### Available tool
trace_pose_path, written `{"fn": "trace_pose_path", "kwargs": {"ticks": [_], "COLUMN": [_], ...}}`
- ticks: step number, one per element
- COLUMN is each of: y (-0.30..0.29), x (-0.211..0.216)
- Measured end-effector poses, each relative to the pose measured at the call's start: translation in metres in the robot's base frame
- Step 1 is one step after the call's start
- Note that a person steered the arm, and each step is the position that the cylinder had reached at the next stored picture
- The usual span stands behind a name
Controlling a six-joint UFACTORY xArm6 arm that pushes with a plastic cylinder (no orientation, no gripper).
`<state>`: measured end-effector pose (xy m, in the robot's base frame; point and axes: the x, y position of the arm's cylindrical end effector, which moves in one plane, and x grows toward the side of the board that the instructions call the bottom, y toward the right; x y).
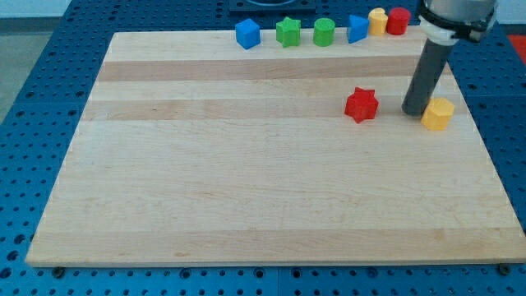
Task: Move the red star vertically to the green star
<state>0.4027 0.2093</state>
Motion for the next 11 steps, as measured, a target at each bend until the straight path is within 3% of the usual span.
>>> {"fn": "trace_pose_path", "kwargs": {"ticks": [8, 10, 11], "y": [-0.182, -0.067, -0.069], "x": [-0.019, -0.008, -0.04]}}
